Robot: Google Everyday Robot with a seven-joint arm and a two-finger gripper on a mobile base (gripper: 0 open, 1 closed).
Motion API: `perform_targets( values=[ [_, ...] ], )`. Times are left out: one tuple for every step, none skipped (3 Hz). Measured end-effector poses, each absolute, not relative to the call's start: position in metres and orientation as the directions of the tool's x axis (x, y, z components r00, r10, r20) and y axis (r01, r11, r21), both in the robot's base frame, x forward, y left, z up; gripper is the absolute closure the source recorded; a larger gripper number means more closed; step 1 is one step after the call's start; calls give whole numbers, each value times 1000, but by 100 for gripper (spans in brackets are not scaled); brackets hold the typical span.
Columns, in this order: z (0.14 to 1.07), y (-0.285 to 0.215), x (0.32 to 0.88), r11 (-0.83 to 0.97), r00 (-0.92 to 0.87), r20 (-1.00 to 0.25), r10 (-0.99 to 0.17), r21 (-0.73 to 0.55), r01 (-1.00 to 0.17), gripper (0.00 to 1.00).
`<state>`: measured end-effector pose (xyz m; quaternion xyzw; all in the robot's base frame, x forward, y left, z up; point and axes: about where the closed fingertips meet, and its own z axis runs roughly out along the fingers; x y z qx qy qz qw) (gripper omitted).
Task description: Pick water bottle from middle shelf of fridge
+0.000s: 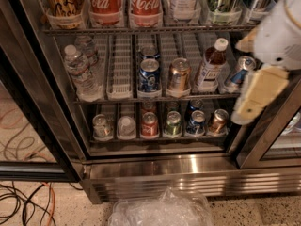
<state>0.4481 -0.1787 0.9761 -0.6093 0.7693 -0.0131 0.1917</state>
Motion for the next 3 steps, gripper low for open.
perform_targets(
  values=[
    [968,-108,467,262,-139,-436,-889,-234,-936,0],
    [969,-41,482,280,-107,-575,-811,-220,-934,0],
    [977,-38,487,291,-95,-592,-801,-246,-925,0]
  ],
)
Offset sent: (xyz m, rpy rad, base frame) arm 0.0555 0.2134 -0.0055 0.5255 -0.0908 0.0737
